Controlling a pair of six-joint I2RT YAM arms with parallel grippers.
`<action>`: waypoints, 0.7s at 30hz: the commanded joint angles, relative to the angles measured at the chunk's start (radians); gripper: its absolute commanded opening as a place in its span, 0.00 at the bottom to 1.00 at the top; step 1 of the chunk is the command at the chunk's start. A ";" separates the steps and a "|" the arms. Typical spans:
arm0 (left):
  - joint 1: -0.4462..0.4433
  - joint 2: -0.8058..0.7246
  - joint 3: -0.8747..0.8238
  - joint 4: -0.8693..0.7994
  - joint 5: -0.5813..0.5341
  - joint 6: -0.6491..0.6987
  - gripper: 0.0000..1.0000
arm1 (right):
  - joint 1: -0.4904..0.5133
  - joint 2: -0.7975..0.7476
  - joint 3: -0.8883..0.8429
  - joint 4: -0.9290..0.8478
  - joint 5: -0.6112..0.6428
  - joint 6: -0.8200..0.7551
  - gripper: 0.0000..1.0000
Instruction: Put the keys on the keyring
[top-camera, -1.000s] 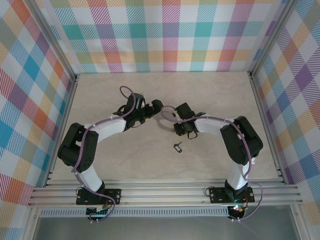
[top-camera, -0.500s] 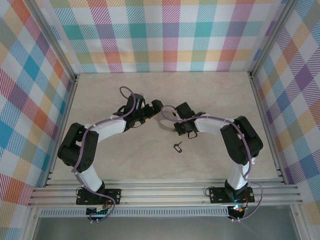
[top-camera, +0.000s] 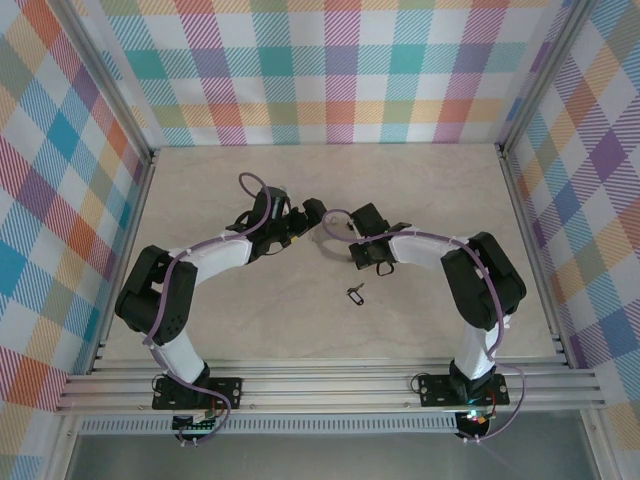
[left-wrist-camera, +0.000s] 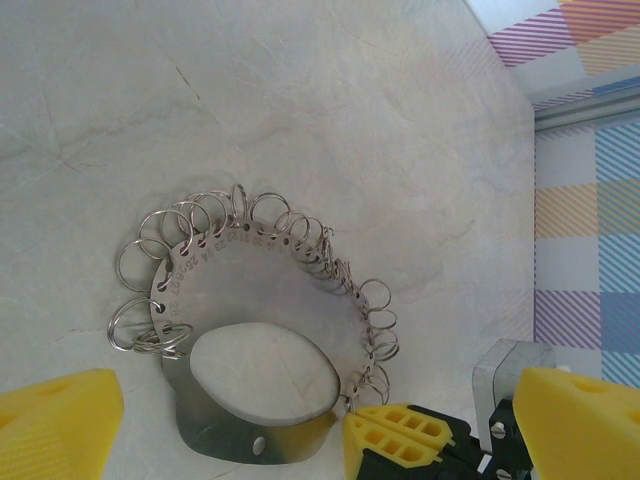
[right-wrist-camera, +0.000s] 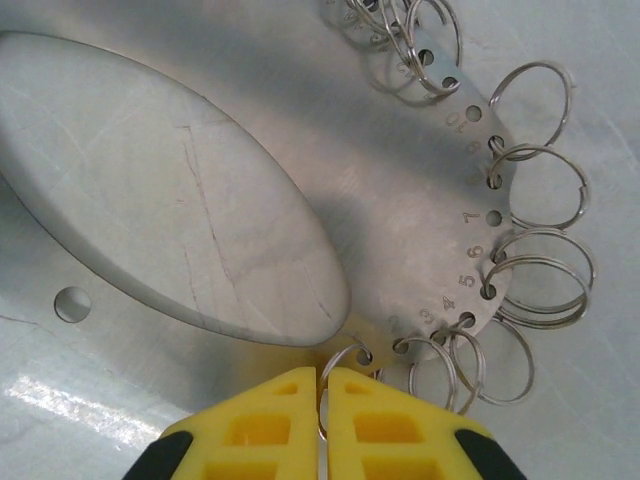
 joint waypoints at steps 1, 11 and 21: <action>-0.006 -0.015 -0.008 0.025 0.014 -0.003 1.00 | 0.009 -0.024 0.022 -0.032 0.027 -0.020 0.04; -0.007 -0.020 -0.011 0.023 0.016 -0.002 1.00 | 0.009 -0.039 0.039 -0.041 -0.107 -0.006 0.00; -0.006 -0.034 -0.015 0.016 0.016 0.001 1.00 | 0.008 -0.032 0.039 0.017 -0.416 0.010 0.00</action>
